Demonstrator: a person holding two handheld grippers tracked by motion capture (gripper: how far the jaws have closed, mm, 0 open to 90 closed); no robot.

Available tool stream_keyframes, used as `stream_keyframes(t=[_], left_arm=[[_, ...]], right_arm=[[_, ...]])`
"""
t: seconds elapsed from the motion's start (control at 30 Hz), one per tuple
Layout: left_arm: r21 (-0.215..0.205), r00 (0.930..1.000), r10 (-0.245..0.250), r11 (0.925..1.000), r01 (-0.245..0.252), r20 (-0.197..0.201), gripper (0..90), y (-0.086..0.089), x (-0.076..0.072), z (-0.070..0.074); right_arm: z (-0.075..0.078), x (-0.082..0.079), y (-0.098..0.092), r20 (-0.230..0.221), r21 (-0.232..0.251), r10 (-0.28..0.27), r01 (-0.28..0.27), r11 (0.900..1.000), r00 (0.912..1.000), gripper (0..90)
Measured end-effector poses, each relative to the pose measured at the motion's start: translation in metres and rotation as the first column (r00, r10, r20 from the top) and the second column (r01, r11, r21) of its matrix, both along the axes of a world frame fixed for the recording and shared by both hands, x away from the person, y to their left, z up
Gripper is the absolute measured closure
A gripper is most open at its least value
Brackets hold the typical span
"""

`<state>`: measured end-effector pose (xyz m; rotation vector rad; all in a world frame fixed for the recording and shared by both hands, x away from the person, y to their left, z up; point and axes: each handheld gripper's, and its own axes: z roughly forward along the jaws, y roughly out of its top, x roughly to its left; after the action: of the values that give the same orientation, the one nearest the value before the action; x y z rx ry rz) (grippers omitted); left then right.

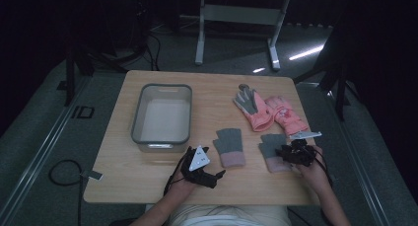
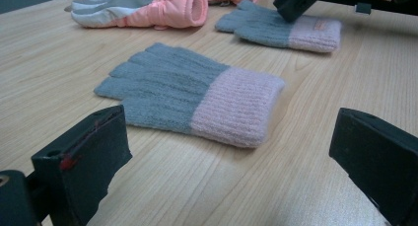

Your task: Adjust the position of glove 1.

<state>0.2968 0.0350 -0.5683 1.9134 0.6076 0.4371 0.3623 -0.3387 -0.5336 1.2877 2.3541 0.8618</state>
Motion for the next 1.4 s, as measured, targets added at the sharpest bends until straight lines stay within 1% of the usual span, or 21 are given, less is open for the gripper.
stream_keyframes(t=[0.07, 0.1, 0.13, 0.17, 0.2, 0.23, 0.37, 0.4, 0.47, 0.57, 0.63, 0.77, 0.87, 0.9, 1.0, 1.07, 1.13, 1.17, 1.27, 1.33, 1.4], left_arm=[[0.0, 1.0, 0.0, 1.0, 0.0, -0.001, 1.2, 0.0, 0.0, 0.0], [0.0, 1.0, 0.0, 1.0, 0.0, -0.001, 1.3, 0.0, 0.0, 0.0], [-0.002, 1.0, -0.001, 1.0, 0.001, 0.0, 1.2, 0.0, 0.0, 0.0], [0.002, 1.0, -0.002, 1.0, 0.002, 0.001, 1.2, 0.0, 0.0, 0.0], [0.003, 1.0, -0.002, 1.0, 0.002, 0.0, 1.2, 0.0, 0.0, 0.0], [0.003, 1.0, -0.002, 1.0, 0.002, 0.0, 1.3, 0.0, 0.0, 0.0], [0.001, 1.0, -0.002, 1.0, 0.002, -0.003, 1.2, 0.0, 0.0, 0.0], [0.002, 1.0, -0.001, 1.0, 0.001, -0.003, 1.2, 0.0, 0.0, 0.0], [0.001, 1.0, -0.001, 1.0, 0.001, -0.003, 1.2, 0.0, 0.0, 0.0], [-0.001, 1.0, 0.001, 1.0, -0.001, -0.005, 1.2, 0.0, 0.001, 0.0], [-0.001, 1.0, 0.0, 1.0, 0.0, -0.004, 1.2, 0.001, 0.0, 0.0], [0.004, 1.0, 0.002, 1.0, -0.002, -0.002, 1.2, 0.0, 0.0, 0.0], [0.001, 1.0, 0.0, 1.0, 0.0, -0.004, 1.3, 0.0, 0.0, 0.0], [0.001, 1.0, 0.0, 1.0, 0.0, -0.003, 1.3, 0.0, 0.0, 0.0], [0.0, 1.0, 0.002, 1.0, -0.002, -0.003, 1.2, 0.0, 0.0, 0.0], [-0.001, 1.0, 0.002, 1.0, -0.002, -0.004, 1.2, 0.0, 0.001, 0.0], [0.001, 1.0, 0.001, 1.0, -0.001, -0.002, 1.2, 0.0, 0.0, 0.0], [0.0, 1.0, 0.001, 1.0, -0.001, -0.001, 1.2, 0.0, 0.0, 0.0], [0.008, 1.0, -0.002, 1.0, 0.002, 0.008, 1.2, -0.001, -0.001, 0.0], [0.008, 0.9999, 0.0, 1.0, 0.0, 0.011, 0.4, -0.001, -0.001, 0.0], [0.011, 0.9999, 0.0, 0.9999, 0.0, 0.01, 0.3, -0.001, -0.001, 0.0]], right_arm=[[-0.004, 0.0, 0.001, -0.013, 0.002, -0.008, 0.008, 1.0, 0.9999, 60.6], [-0.005, 0.0, 0.001, -0.015, -0.009, -0.009, 0.009, 1.0, 0.9999, 60.8], [-0.007, -0.001, 0.002, -0.006, -0.028, -0.008, 0.008, 1.0, 1.0, 61.1], [-0.008, -0.002, 0.004, 0.005, -0.035, -0.005, 0.005, 0.999, 1.0, 62.2], [-0.009, -0.003, 0.004, 0.003, -0.034, -0.006, 0.006, 0.999, 1.0, 63.9], [-0.009, -0.002, 0.004, -0.008, -0.026, -0.012, 0.012, 1.0, 0.9999, 65.5], [-0.008, 0.0, 0.008, -0.024, -0.037, -0.02, 0.019, 0.999, 0.9995, 77.0], [-0.007, -0.001, 0.009, -0.026, -0.041, -0.031, 0.029, 0.999, 0.9992, 78.6], [-0.007, -0.001, 0.01, -0.032, -0.029, -0.06, 0.059, 0.998, 0.9977, 81.2], [-0.006, -0.001, 0.01, -0.037, -0.014, -0.08, 0.079, 0.997, 0.9961, 83.9], [0.002, -0.005, 0.01, -0.029, -0.001, -0.111, 0.111, 0.994, 0.9934, 84.7], [0.027, -0.012, 0.013, 0.016, 0.056, -0.122, 0.121, 0.991, 0.9924, 84.7], [0.046, -0.013, 0.016, 0.044, 0.097, -0.116, 0.112, 0.989, 0.9922, 84.8], [0.051, -0.012, 0.019, 0.053, 0.1, -0.116, 0.11, 0.989, 0.9919, 84.7], [0.065, -0.009, 0.028, 0.071, 0.131, -0.109, 0.099, 0.986, 0.9915, 84.7], [0.072, -0.007, 0.039, 0.092, 0.135, -0.098, 0.085, 0.987, 0.9909, 84.7], [0.077, -0.006, 0.051, 0.093, 0.164, -0.078, 0.062, 0.985, 0.9927, 84.6], [0.079, -0.005, 0.058, 0.1, 0.167, -0.065, 0.048, 0.985, 0.9928, 84.7], [0.082, -0.002, 0.079, 0.104, 0.178, -0.033, 0.014, 0.984, 0.994, 84.6], [0.082, -0.001, 0.092, 0.106, 0.171, -0.007, -0.012, 0.985, 0.9944, 84.7], [0.079, 0.002, 0.104, 0.091, 0.181, 0.018, -0.034, 0.983, 0.9957, 84.7]])
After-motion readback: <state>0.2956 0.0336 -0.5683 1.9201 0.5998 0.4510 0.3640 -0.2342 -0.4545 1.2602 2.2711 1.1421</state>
